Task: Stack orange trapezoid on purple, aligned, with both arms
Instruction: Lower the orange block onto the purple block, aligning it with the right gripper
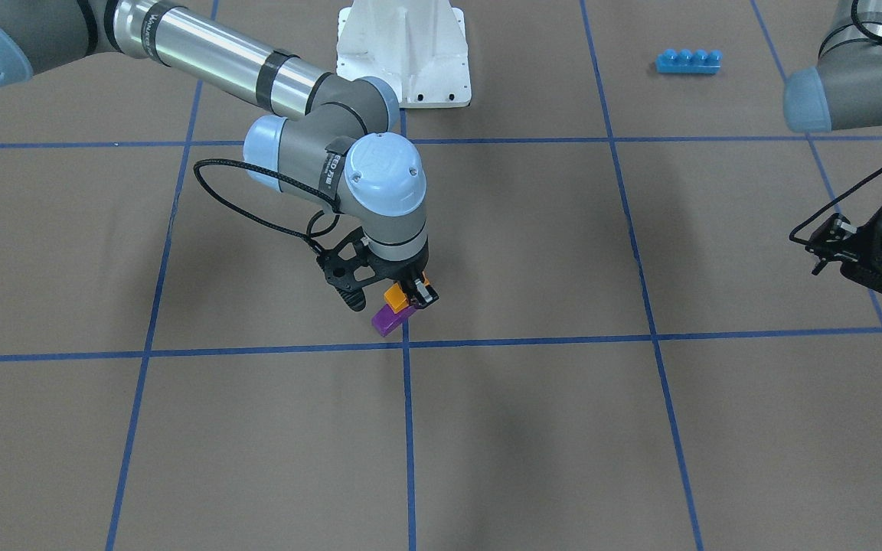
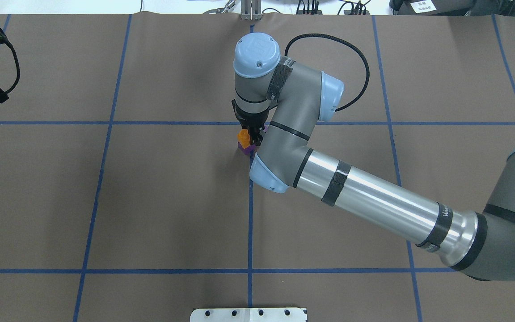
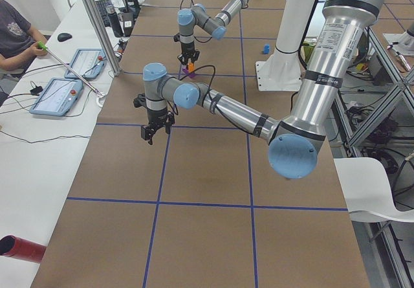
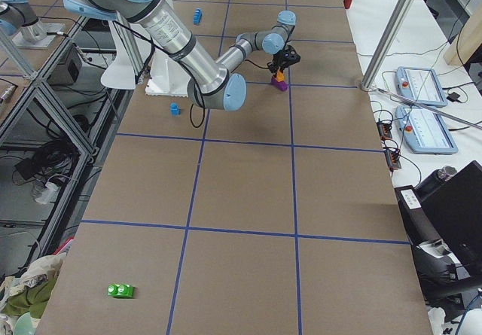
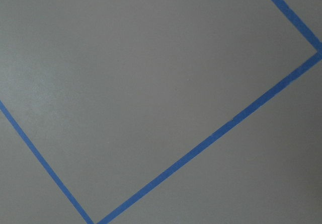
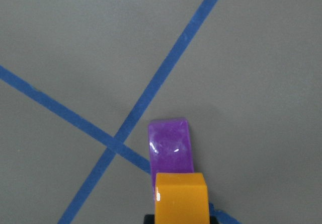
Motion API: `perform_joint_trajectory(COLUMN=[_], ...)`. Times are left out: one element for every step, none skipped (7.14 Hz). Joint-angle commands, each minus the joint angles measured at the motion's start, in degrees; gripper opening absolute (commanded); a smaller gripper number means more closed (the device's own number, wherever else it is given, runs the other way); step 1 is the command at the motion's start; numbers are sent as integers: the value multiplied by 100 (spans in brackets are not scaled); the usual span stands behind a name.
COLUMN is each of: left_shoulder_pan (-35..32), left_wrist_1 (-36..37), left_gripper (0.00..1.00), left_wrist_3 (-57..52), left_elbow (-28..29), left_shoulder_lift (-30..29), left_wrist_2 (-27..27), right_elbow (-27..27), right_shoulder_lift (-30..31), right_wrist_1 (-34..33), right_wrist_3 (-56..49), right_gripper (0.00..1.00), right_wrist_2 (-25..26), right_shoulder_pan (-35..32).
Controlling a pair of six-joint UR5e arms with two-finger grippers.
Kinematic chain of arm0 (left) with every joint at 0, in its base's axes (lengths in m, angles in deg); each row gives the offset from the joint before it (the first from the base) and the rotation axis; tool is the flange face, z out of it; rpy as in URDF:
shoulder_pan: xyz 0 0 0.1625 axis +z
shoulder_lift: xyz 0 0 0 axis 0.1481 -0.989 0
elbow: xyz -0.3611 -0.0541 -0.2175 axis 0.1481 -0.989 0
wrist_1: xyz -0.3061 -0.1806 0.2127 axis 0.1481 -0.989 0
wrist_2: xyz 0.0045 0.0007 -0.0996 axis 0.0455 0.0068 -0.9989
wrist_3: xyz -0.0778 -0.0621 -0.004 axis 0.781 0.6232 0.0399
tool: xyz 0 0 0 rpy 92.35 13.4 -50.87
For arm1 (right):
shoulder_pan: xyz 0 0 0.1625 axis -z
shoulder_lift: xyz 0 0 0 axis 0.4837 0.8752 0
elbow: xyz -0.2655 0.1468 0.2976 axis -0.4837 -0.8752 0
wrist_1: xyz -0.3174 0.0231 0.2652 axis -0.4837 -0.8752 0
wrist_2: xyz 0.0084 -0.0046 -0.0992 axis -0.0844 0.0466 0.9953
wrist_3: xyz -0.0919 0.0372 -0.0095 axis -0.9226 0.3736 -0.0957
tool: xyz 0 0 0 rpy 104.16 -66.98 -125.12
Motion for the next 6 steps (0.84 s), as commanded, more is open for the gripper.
perform_joint_trajectory(left_shoulder_pan=[0, 0, 0, 0, 0, 0], left_wrist_1=[0, 0, 0, 0, 0, 0], left_gripper=[100, 100, 100, 100, 100, 100], left_wrist_3=[1, 1, 1, -8, -8, -25], left_elbow=[-12, -12, -3, -12, -21, -21], left_shoulder_lift=[2, 2, 2, 2, 2, 2], left_wrist_2=[0, 0, 0, 0, 0, 0], right_elbow=[-14, -5, 3, 56, 126, 275], right_shoulder_lift=[1, 1, 1, -8, -17, -17], right_wrist_1=[31, 40, 40, 48, 40, 31], right_wrist_3=[0, -9, -35, -44, -174, -202], right_gripper=[0, 11, 99, 100, 100, 100], right_wrist_2=[9, 0, 9, 0, -9, -69], right_shoulder_pan=[15, 7, 24, 15, -11, -107])
